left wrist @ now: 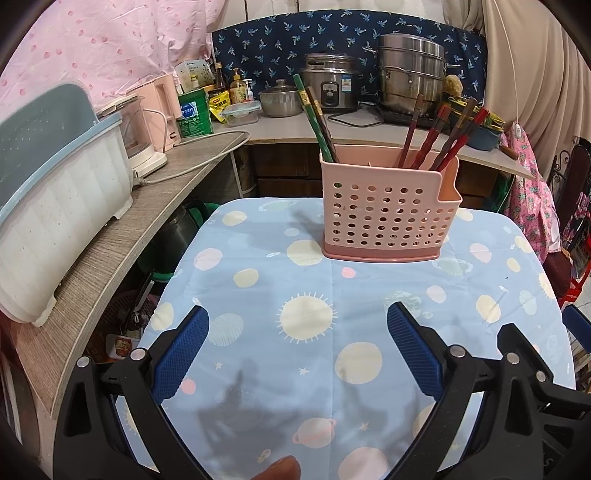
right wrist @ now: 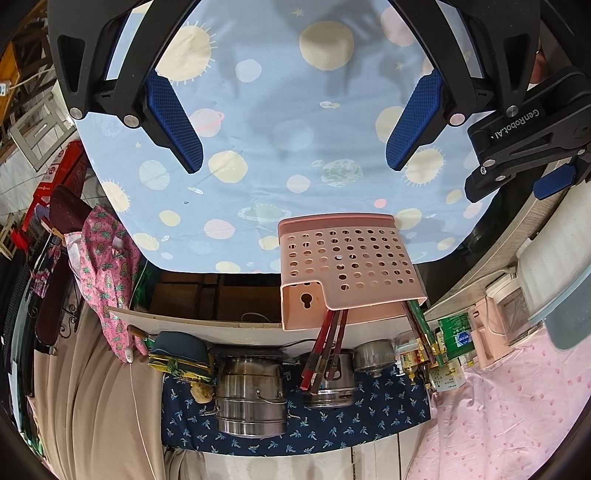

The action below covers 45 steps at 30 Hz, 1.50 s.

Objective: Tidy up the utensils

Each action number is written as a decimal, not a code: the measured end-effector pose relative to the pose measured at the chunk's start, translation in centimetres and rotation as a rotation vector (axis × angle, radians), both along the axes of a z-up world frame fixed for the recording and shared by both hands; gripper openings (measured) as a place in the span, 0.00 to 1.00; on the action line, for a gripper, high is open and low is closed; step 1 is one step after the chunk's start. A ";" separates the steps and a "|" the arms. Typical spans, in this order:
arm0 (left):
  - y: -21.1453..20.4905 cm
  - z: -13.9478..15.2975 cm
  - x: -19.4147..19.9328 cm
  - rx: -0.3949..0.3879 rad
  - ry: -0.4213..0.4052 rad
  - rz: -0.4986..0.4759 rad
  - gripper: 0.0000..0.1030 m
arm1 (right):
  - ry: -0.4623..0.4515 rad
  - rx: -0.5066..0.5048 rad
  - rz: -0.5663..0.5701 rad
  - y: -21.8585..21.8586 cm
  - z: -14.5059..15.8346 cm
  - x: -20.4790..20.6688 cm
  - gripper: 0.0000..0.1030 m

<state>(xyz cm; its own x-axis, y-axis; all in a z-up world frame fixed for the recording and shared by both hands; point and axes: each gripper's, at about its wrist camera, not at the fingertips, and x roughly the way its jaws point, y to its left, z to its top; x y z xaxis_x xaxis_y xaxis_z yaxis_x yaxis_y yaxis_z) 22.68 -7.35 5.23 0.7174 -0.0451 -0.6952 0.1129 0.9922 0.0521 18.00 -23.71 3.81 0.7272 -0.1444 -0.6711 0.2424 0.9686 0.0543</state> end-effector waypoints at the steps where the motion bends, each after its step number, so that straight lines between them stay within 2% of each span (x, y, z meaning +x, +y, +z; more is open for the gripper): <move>1: 0.0 0.0 0.0 0.000 0.000 0.001 0.90 | 0.000 0.000 0.000 0.0 0.0 0.0 0.93; 27: -0.2 -0.3 0.3 0.010 0.009 0.003 0.93 | 0.003 -0.002 0.000 -0.1 -0.1 0.1 0.93; 34: -0.5 -0.6 0.5 0.016 0.027 -0.022 0.93 | 0.002 -0.007 -0.001 -0.3 -0.1 0.1 0.93; 45: -0.3 -0.7 0.7 0.023 0.018 0.011 0.93 | 0.012 -0.013 -0.011 -1.4 -0.7 0.3 0.93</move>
